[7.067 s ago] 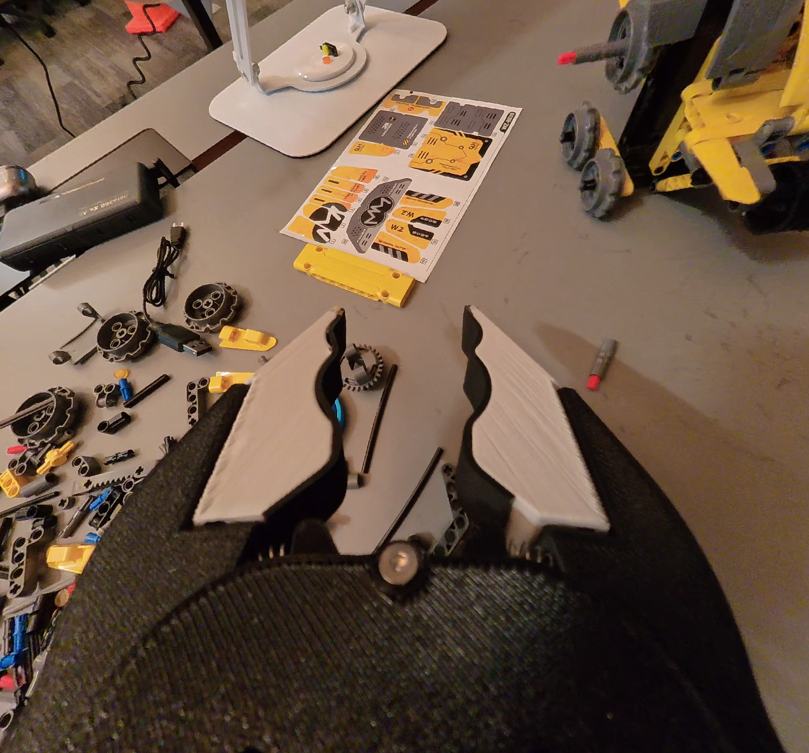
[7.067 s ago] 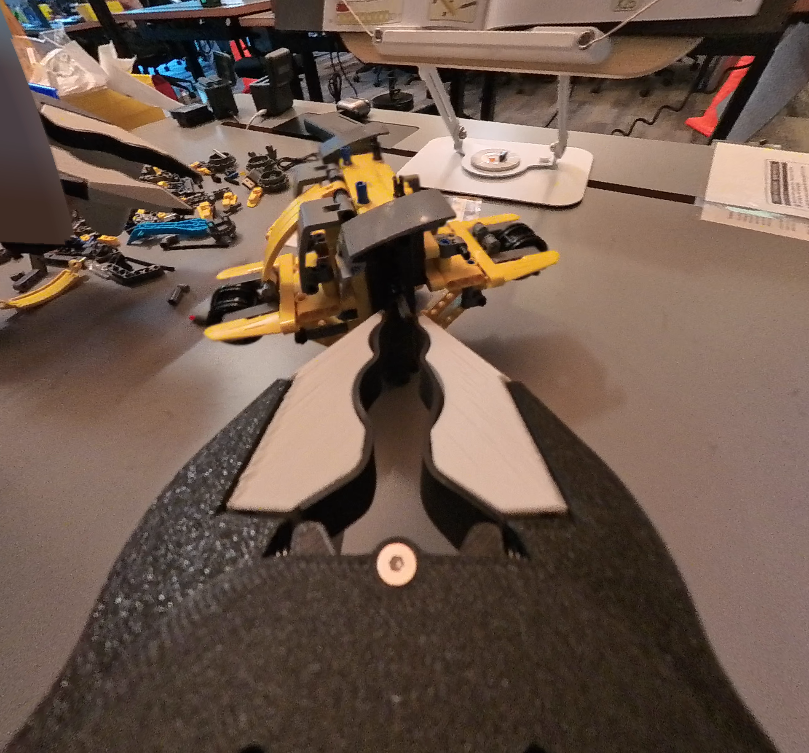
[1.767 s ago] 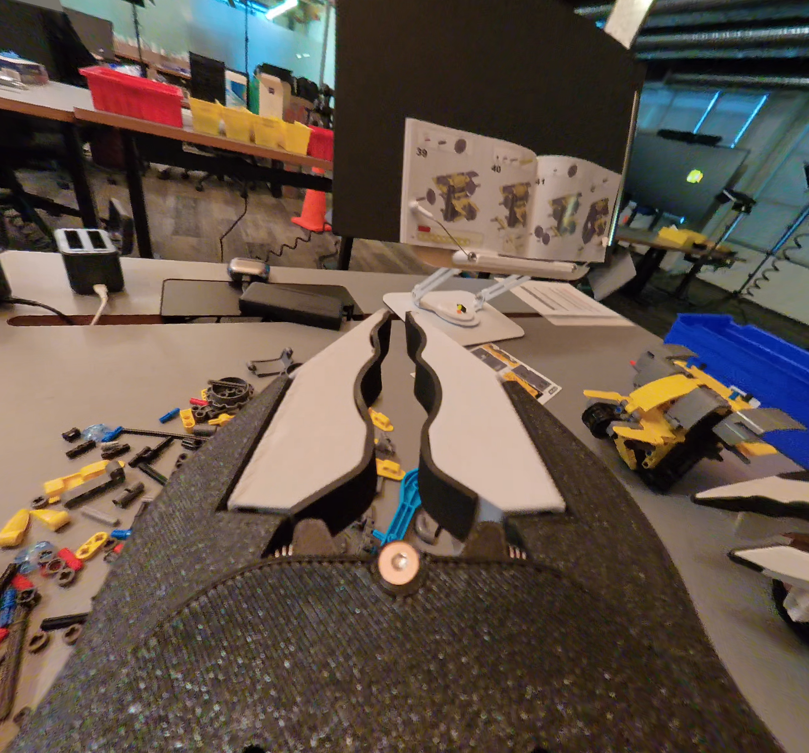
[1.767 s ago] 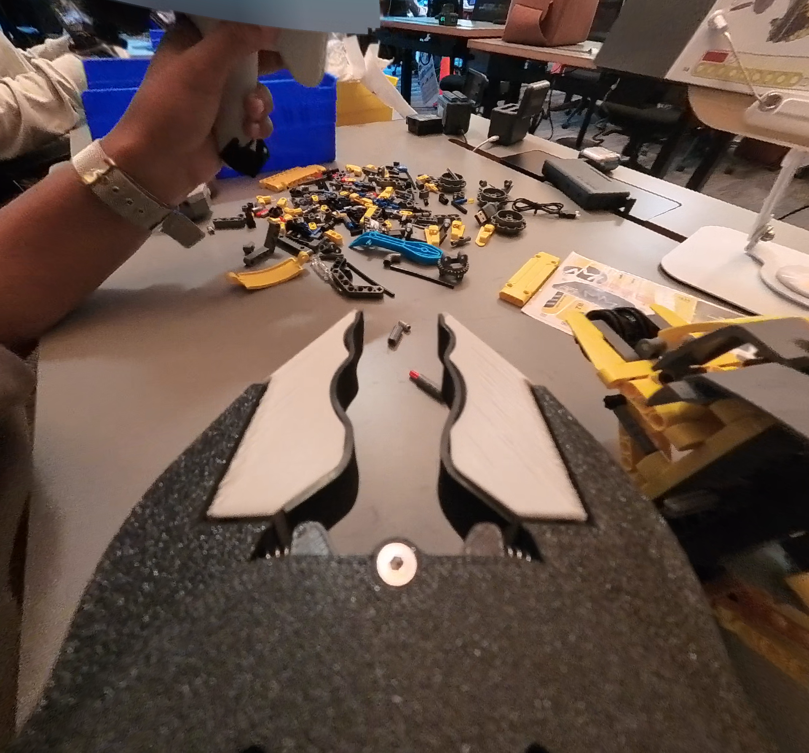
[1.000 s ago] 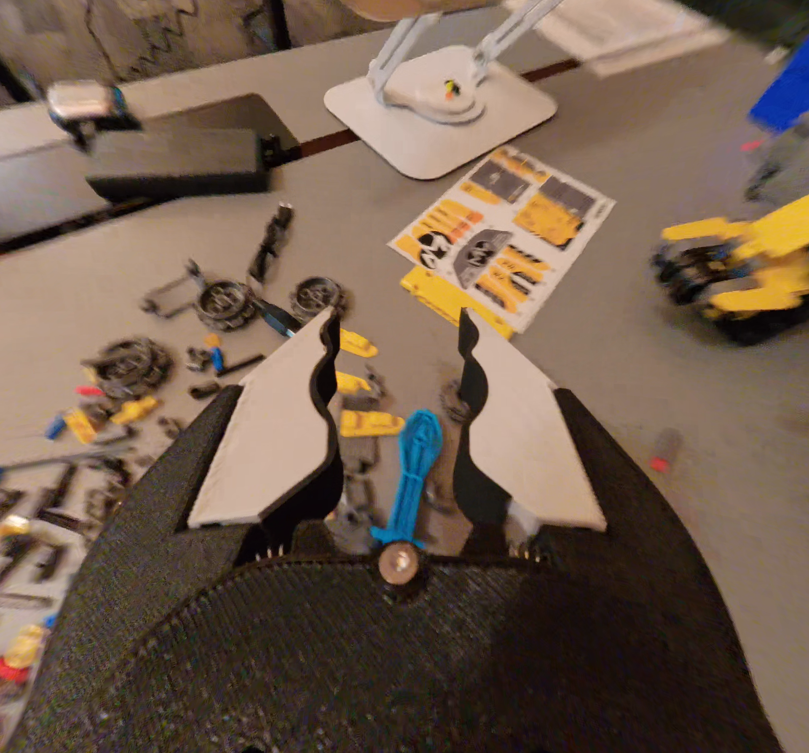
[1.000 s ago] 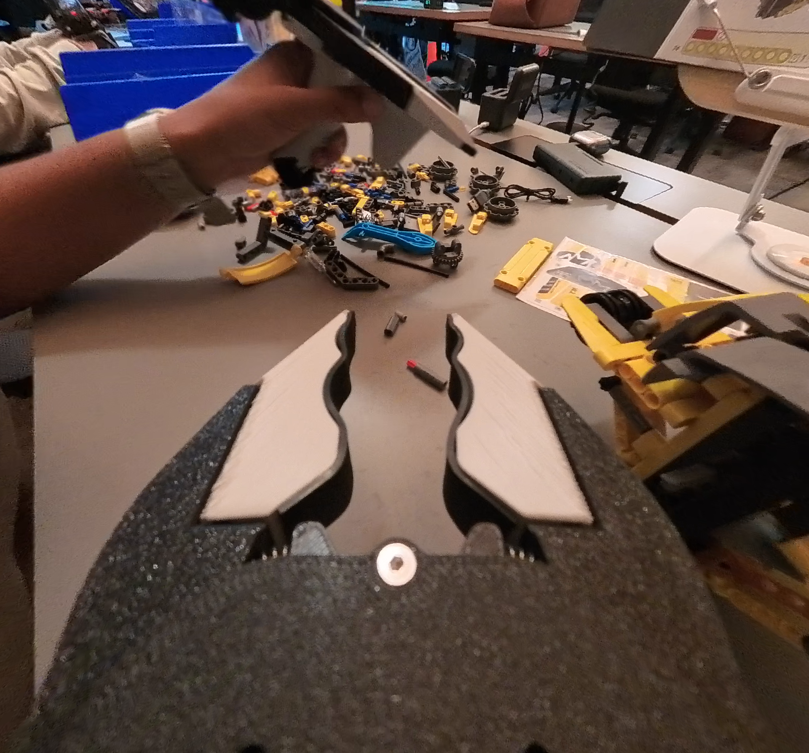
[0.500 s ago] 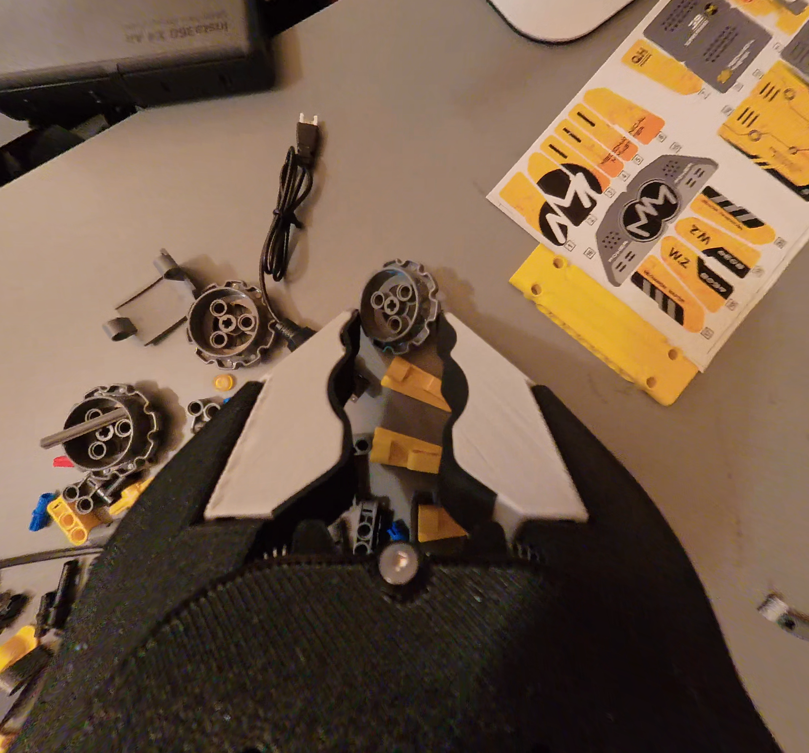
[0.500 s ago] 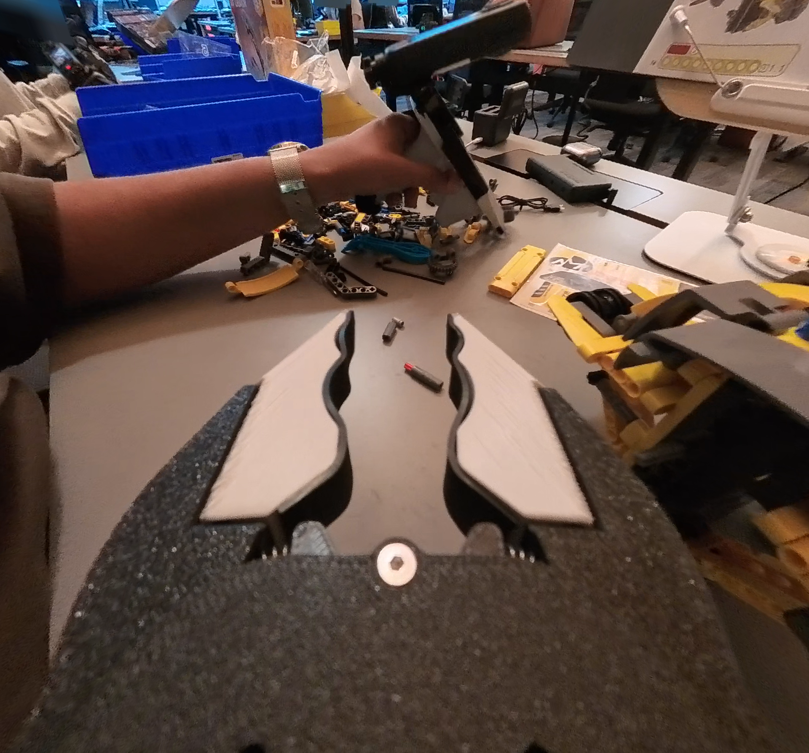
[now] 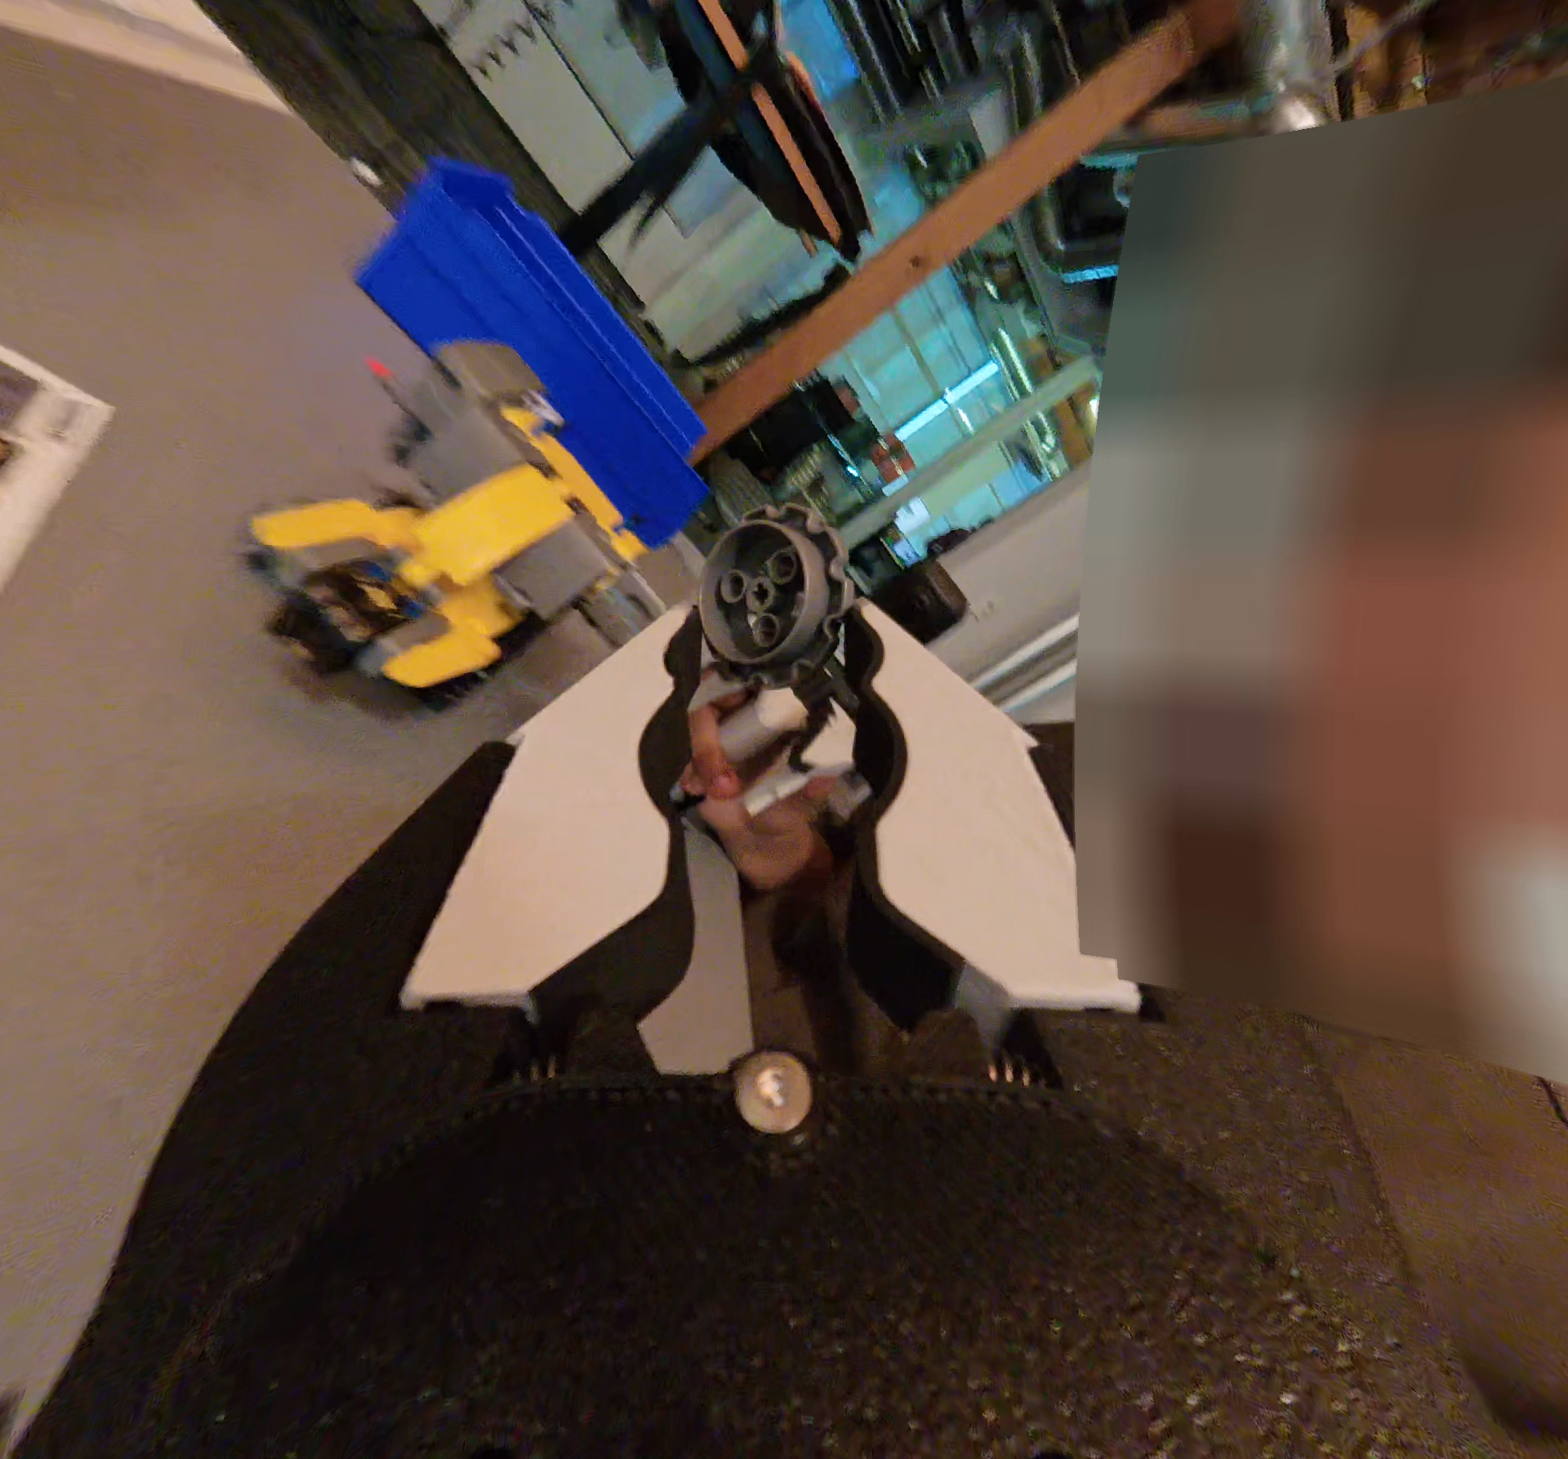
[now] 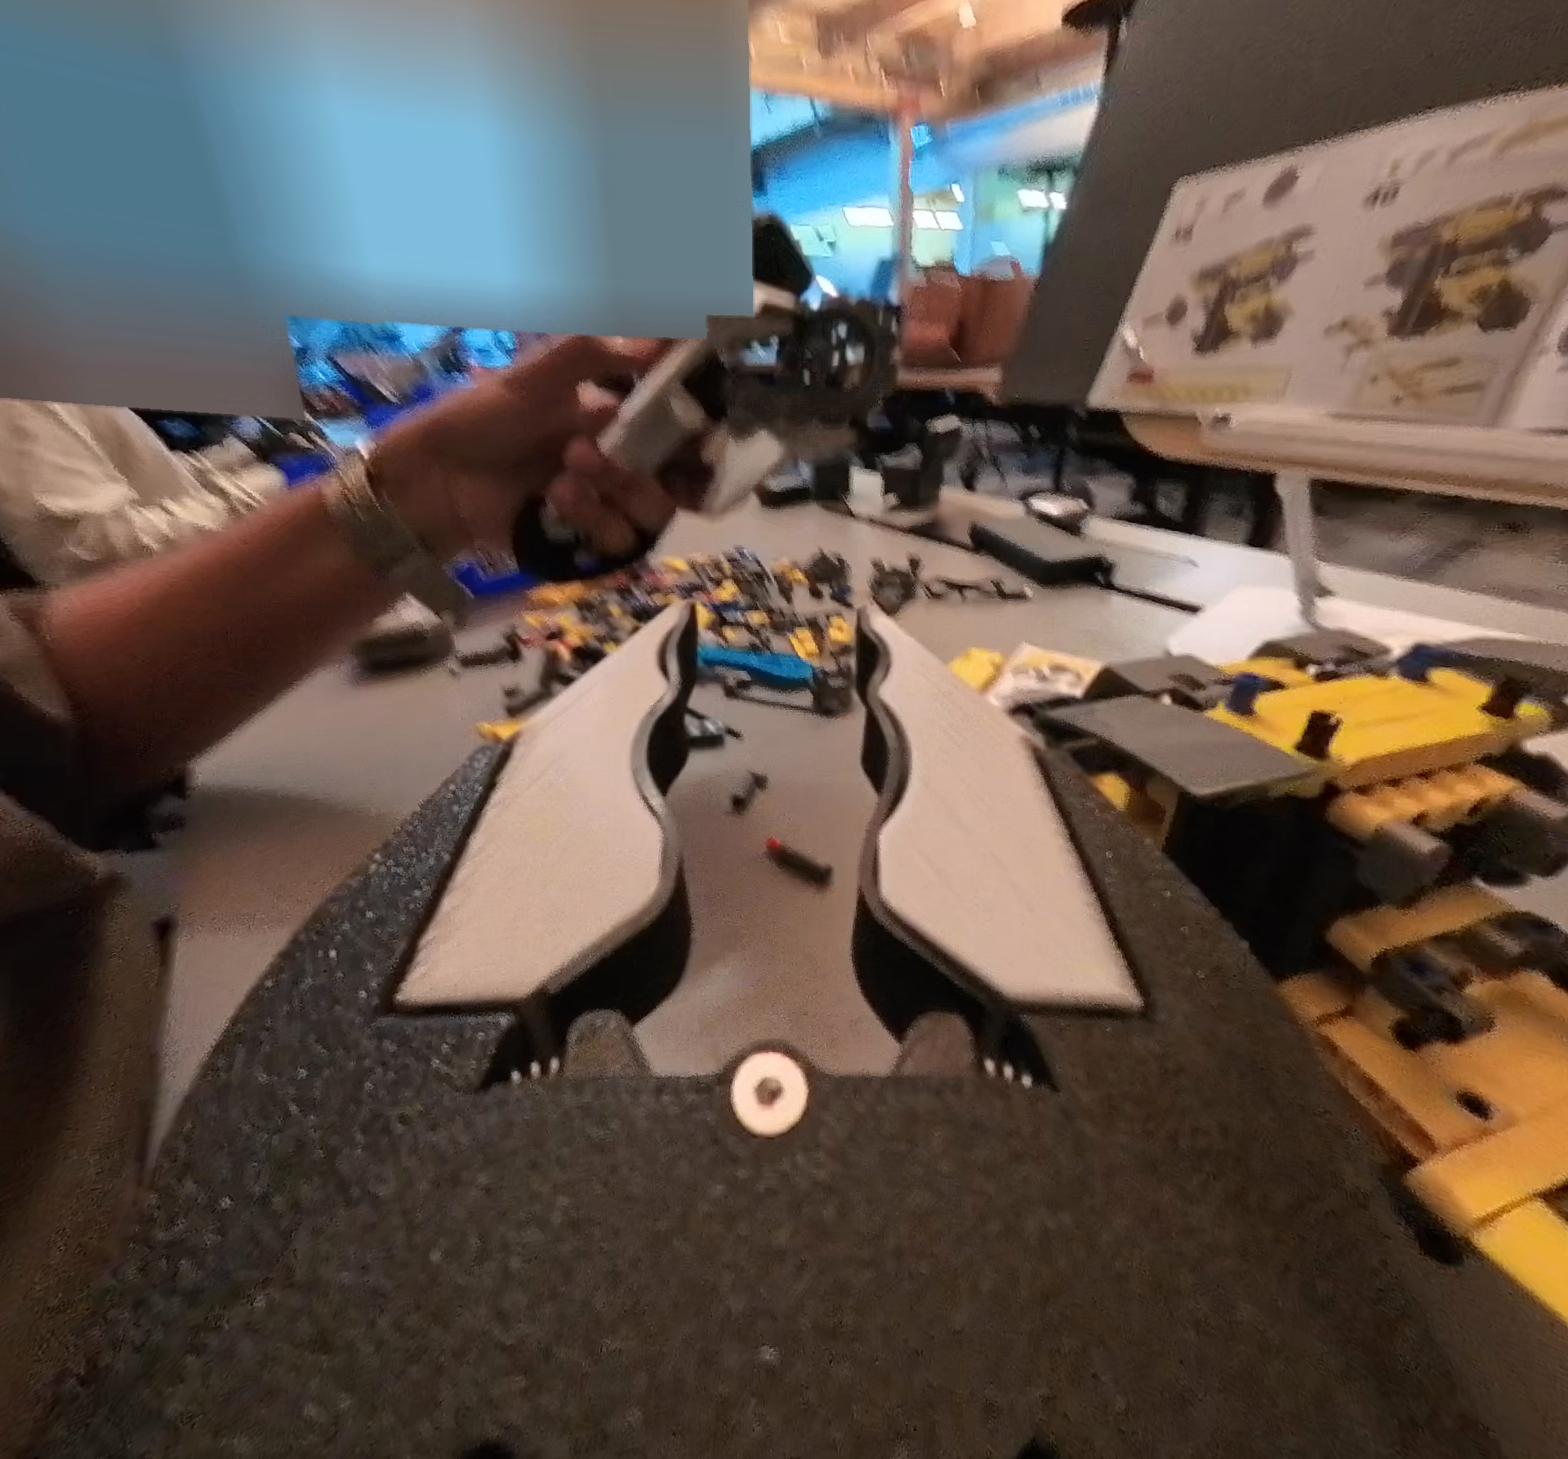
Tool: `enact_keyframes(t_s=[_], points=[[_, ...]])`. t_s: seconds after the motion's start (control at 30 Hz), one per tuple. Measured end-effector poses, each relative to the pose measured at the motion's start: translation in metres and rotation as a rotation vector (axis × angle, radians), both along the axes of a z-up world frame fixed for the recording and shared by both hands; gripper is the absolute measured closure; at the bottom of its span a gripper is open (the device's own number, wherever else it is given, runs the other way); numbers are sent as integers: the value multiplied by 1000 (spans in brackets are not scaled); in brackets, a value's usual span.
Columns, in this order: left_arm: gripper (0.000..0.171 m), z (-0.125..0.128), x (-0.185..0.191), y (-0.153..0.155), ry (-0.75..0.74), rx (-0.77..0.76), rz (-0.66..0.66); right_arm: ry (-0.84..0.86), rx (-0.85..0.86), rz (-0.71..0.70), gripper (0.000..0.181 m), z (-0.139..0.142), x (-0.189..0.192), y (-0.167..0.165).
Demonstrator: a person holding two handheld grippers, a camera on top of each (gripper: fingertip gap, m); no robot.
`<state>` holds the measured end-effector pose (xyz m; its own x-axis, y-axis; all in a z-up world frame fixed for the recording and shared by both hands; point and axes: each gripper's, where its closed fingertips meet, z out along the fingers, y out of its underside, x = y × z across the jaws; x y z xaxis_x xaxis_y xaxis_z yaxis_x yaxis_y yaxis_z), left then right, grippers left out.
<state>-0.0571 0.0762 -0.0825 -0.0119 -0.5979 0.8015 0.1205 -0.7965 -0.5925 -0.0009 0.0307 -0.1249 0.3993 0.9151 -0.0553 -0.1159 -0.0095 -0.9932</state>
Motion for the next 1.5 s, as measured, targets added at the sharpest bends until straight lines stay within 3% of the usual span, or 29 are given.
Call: enact_keyframes(t_s=[0.07,0.23,0.33,0.43,0.57,0.63,0.7,0.8,0.93,1.3,1.5], points=[[140,-3,24,-25,-25,10,-91,53,-25,66,146,7,11,-5],[140,-33,84,-90,-48,-13,-271,101,-295,240,143,0,47,-22],[140,-49,108,-107,-68,-54,-333,67,-307,254,142,-12,54,-33],[141,-62,124,-106,-59,-84,-345,-36,-296,267,144,-30,52,-40],[140,-70,132,-97,-40,-87,-342,-38,-244,257,165,-27,58,-37],[141,-74,132,-89,-15,-95,-315,-73,-252,234,166,-33,59,-30],[141,-82,131,-74,35,-81,-240,-119,-267,183,166,-41,62,-19],[120,-96,119,-40,158,3,-21,-159,-269,89,166,-44,70,2],[119,-91,104,-23,235,178,127,-212,-215,1,166,-43,76,20],[141,-97,114,-22,389,480,124,-202,-164,-51,167,-49,71,29],[156,-97,119,-25,343,426,132,-224,-228,-17,166,-57,67,31]])
